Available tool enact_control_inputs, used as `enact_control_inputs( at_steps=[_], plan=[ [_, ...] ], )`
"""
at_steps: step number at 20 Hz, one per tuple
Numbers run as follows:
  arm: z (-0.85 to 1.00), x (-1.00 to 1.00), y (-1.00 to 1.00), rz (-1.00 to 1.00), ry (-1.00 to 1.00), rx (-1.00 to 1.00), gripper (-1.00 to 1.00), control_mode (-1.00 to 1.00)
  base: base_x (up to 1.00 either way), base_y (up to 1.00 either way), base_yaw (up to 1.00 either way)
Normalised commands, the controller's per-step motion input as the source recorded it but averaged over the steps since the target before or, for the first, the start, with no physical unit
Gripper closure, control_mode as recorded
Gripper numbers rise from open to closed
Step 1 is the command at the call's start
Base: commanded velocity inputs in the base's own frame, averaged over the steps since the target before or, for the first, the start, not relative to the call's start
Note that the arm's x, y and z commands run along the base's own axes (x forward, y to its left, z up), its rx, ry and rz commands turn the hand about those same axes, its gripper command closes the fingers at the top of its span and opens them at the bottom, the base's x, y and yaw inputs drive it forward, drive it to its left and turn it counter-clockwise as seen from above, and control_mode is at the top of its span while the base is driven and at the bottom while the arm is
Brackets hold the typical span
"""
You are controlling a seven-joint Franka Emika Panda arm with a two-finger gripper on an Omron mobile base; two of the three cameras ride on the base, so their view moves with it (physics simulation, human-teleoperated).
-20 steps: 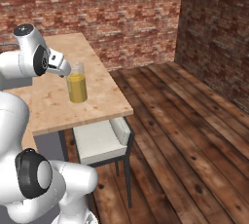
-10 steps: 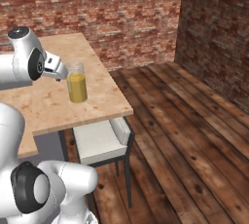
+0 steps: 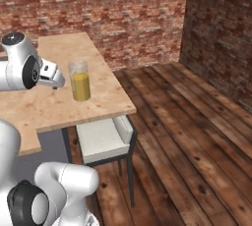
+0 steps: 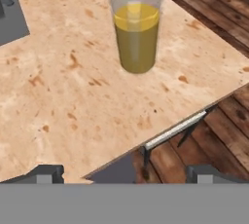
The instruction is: Place the pitcher and cup on the dining counter for serving.
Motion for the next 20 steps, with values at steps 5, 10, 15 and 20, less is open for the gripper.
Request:
enact_control_inputs(
  at_steps=[5,10,15,20],
  plan=[
    [0.0,0.0,0.0,0.0,0.0,0.0,-1.0,1.0,-0.28,0.42,0.22],
    [0.0,0.0,0.0,0.0,0.0,0.0,-1.0,1.0,-0.03,0.85,0.19],
    [0.0,0.0,0.0,0.0,0.0,0.0,-1.0,1.0,0.0,0.97,0.18],
    [0.0,0.0,0.0,0.0,0.0,0.0,-1.0,1.0,0.0,0.79,0.24]
  ],
)
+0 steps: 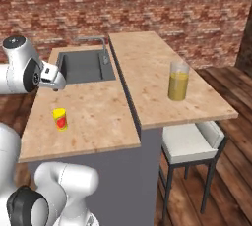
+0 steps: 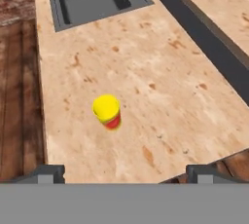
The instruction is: Place the pitcher and cup on the dining counter for serving.
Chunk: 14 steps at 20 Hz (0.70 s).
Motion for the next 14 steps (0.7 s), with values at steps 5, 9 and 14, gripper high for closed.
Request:
enact_control_inputs(
  at_steps=[5,9,14],
  plan=[
    [0.0,0.0,0.0,0.0,0.0,0.0,-1.0,1.0,0.07,0.33,0.34],
    [0.0,0.0,0.0,0.0,0.0,0.0,-1.0,1.0,0.14,-0.03,0.43],
    [0.0,0.0,0.0,0.0,0.0,0.0,-1.0,1.0,0.3,-0.2,0.33]
  ],
)
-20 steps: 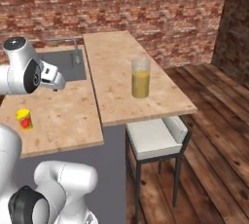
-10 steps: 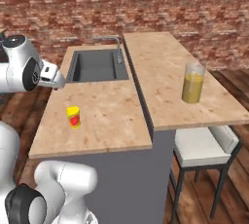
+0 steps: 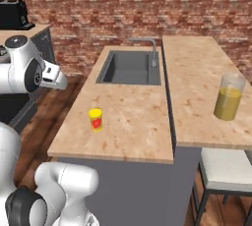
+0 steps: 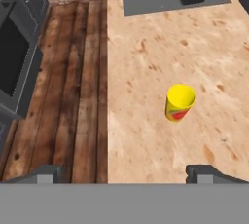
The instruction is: Place the pitcher and cup on the dining counter for serving.
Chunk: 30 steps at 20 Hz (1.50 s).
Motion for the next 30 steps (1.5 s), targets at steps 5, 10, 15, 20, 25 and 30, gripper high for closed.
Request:
enact_control_inputs(
  at_steps=[5,10,15,20,25,30],
  plan=[
    [0.0,0.0,0.0,0.0,0.0,0.0,-1.0,1.0,0.27,-0.1,0.16],
    [0.0,0.04,-0.06,0.01,0.0,0.0,-1.0,-1.0,0.21,-0.2,0.1],
    [-0.14,0.33,-0.28,0.0,0.15,0.0,-1.0,-1.0,0.0,0.0,0.0],
    [-0.35,0.54,-0.47,0.0,0.23,0.0,-1.0,-1.0,0.0,0.0,0.0],
    [-0.44,0.46,-0.39,0.0,0.15,-0.02,-1.0,-1.0,0.0,0.0,0.0],
    [-0.49,0.32,-0.42,0.0,0.01,-0.04,-1.0,-1.0,0.0,0.0,0.0]
  ],
)
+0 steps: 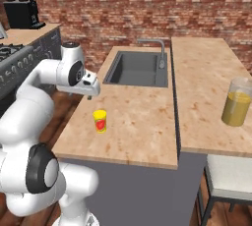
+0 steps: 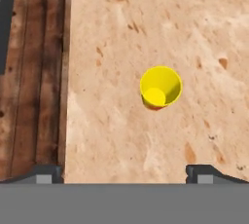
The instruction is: Place the pitcher and cup on the dining counter for serving.
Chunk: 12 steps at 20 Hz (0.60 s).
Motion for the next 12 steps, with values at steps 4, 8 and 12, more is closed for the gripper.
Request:
enact_control_inputs(
  at_steps=[4,8,12],
  plan=[
    [-0.31,0.24,-0.18,0.0,0.0,-0.02,-1.0,-1.0,0.0,0.0,0.0],
    [-0.34,0.08,0.0,0.0,0.01,-0.02,-1.0,-1.0,0.0,0.0,0.0],
    [-0.38,0.03,0.0,0.01,0.04,-0.01,-1.0,-1.0,0.0,0.0,0.0]
  ],
)
